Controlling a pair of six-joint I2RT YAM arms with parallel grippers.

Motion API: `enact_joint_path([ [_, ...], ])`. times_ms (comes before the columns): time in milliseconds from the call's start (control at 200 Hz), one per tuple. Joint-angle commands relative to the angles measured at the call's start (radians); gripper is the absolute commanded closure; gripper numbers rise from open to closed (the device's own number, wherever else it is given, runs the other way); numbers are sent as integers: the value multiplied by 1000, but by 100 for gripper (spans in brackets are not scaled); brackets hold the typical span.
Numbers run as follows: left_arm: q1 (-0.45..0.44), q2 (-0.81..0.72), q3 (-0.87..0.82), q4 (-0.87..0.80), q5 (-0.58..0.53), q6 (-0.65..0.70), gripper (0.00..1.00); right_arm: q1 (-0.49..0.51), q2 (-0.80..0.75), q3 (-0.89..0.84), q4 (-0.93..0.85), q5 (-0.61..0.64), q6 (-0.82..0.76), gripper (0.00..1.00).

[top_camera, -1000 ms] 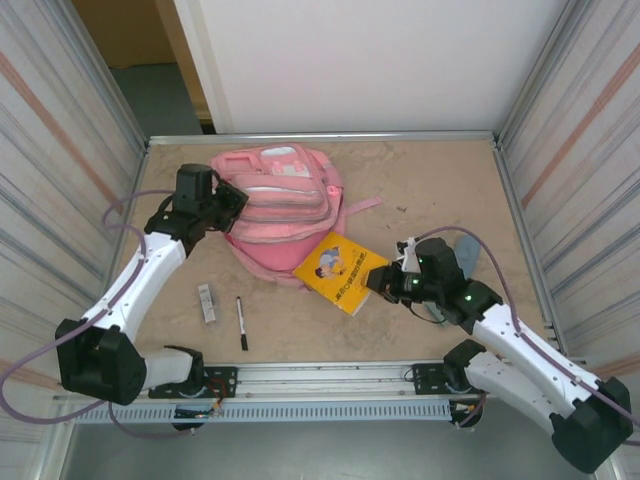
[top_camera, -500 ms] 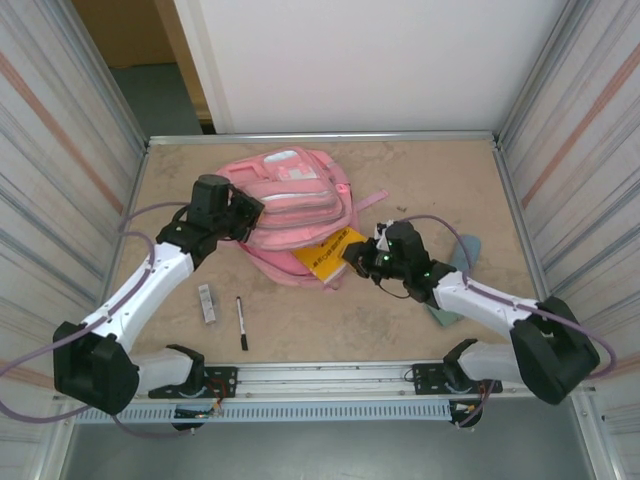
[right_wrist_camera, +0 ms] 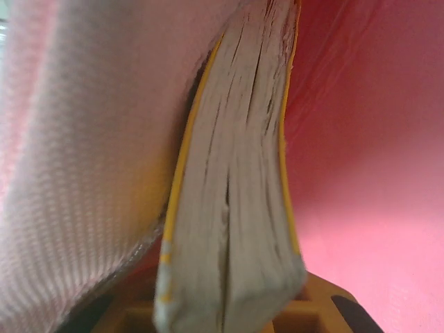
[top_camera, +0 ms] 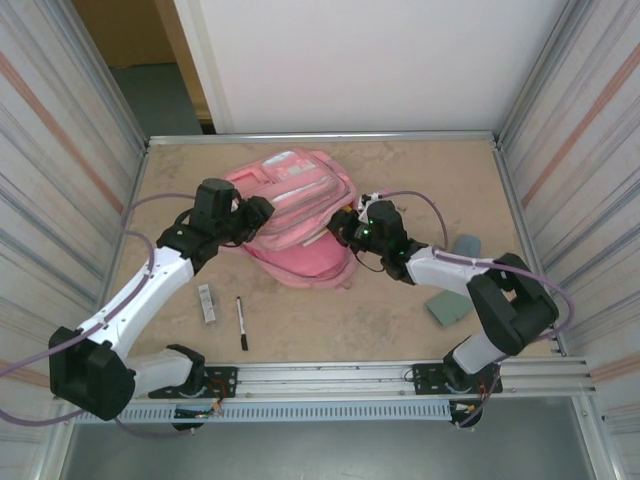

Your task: Pack books, pencil case, and school supplies into a backpack

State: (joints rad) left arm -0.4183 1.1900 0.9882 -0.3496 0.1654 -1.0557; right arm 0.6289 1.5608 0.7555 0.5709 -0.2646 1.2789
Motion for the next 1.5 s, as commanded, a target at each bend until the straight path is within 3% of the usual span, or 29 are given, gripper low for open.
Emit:
enact_joint_path([
  [0, 3, -4, 91, -93, -44, 287, 34, 2, 34, 80, 215, -34, -12, 100],
  [30, -10, -12, 105, -114, -78, 361, 31, 2, 44, 85, 221, -40, -7, 100],
  [85, -52, -40, 111, -125, -159, 509, 5, 2, 58, 90, 221, -46, 2, 100],
  [100, -67, -50, 107, -121, -193, 562, 2, 0, 60, 90, 221, -48, 2, 100],
  [215, -198, -109, 11, 23, -359, 899, 1, -7, 76, 89, 233, -61, 22, 100],
  [361, -259, -87, -84, 183, -306, 1202, 1, -12, 94, 85, 261, -73, 33, 100],
  [581, -263, 17, -105, 248, -276, 1360, 1, -14, 121, 84, 317, -94, 80, 100],
  [702, -265, 91, -60, 176, -193, 1367, 1, -15, 119, 79, 326, -94, 85, 100],
  [872, -307, 141, -33, 193, -218, 1382, 1, -9, 119, 76, 322, -95, 83, 100],
  [912, -313, 145, -26, 204, -255, 1381, 10, -8, 117, 73, 325, -96, 86, 100],
  [1012, -313, 160, 4, 193, -316, 1388, 50, -5, 111, 69, 325, -96, 82, 100],
  [1107, -314, 164, 26, 177, -301, 1403, 85, -3, 106, 64, 320, -106, 80, 100],
  [1238, -325, 162, 40, 164, -284, 1424, 100, -3, 102, 49, 303, -109, 73, 100],
  [1493, -338, 144, 53, 191, -357, 1463, 100, -6, 109, 9, 261, -116, 62, 100],
])
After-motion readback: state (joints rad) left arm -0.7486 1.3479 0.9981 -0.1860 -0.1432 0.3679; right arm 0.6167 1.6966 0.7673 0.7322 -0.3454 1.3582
